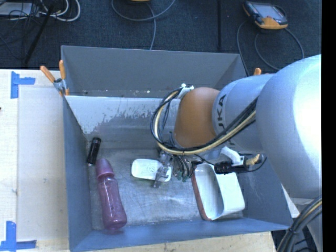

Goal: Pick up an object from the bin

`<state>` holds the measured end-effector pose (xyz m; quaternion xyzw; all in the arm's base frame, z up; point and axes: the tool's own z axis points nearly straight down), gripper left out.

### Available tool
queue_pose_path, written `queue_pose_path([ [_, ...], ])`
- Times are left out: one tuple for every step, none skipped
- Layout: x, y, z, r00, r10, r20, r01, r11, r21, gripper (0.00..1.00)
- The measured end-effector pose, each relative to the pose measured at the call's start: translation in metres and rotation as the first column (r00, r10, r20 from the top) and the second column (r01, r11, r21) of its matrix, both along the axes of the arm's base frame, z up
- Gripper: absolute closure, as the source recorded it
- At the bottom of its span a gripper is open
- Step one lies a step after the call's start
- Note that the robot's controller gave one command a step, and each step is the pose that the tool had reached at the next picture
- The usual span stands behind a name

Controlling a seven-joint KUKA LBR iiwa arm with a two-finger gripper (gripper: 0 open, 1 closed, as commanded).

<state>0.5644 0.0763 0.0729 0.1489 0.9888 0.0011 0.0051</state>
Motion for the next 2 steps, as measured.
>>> queue_pose_path([
  [0.0000, 0.0000, 0.0000, 1.000, 0.000, 0.000, 0.000, 1.000, 0.000, 1.00],
  [-0.0014, -0.0002, 0.0034, 1.000, 0.000, -0.007, 0.000, 1.000, 0.000, 1.00],
])
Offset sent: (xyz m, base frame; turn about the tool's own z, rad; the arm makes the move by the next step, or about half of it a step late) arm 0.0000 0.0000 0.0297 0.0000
